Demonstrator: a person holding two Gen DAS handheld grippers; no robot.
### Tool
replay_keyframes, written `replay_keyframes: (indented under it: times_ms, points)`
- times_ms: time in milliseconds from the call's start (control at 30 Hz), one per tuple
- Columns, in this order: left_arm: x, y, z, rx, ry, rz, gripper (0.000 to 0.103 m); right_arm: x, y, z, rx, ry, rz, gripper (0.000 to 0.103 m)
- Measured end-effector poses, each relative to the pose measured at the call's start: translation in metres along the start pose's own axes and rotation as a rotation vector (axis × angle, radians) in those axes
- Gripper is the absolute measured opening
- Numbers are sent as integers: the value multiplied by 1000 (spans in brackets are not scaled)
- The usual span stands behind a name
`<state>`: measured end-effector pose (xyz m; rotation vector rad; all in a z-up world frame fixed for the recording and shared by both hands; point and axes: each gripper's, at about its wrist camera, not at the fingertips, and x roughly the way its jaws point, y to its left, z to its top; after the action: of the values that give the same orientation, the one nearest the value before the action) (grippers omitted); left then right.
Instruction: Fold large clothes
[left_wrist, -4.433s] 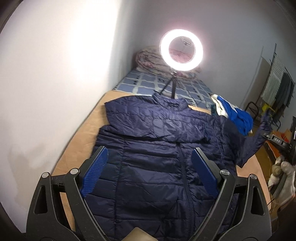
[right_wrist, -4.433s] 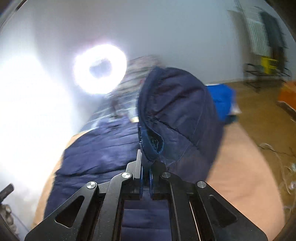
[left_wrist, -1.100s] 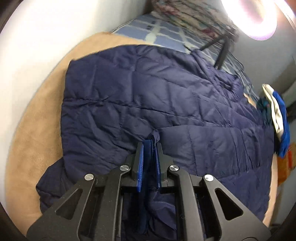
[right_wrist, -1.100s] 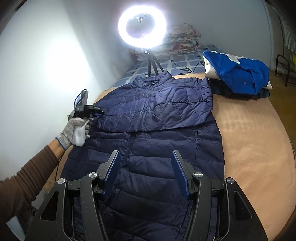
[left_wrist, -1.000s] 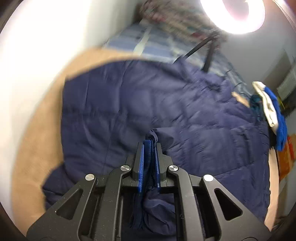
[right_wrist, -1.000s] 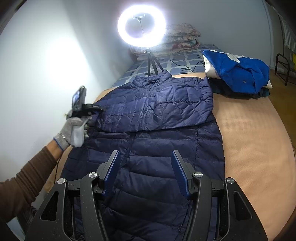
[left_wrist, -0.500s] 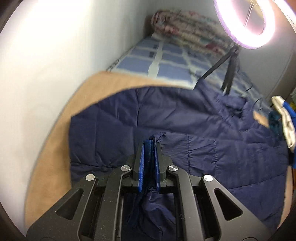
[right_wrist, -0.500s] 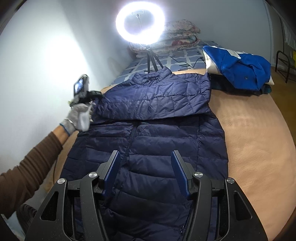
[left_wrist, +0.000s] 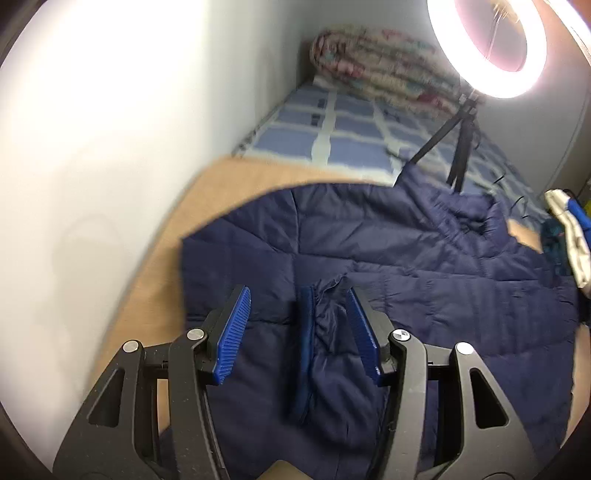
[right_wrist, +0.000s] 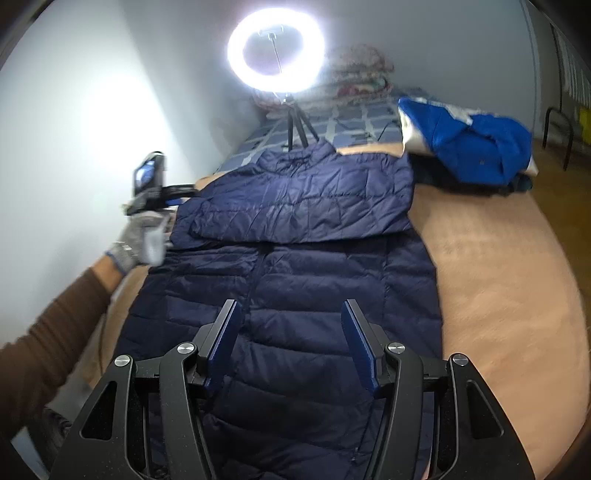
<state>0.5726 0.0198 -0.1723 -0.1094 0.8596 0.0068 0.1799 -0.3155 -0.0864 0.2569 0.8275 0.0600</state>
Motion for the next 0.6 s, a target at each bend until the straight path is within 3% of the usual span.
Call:
replay_keyframes:
  times_ms: [267, 367, 467, 600]
  points:
    - [-154, 23, -10, 80, -159, 8, 55, -24, -10, -2, 3, -80, -55, 56]
    - [-214, 40, -26, 72, -197, -8, 57, -36, -17, -1, 15, -124, -71, 56]
    - [-271, 57, -50, 66, -224, -27, 70, -48, -23, -3, 22, -174, -64, 56]
    - [-332, 76, -91, 74, -232, -33, 72, -54, -25, -9, -54, -207, -93, 59]
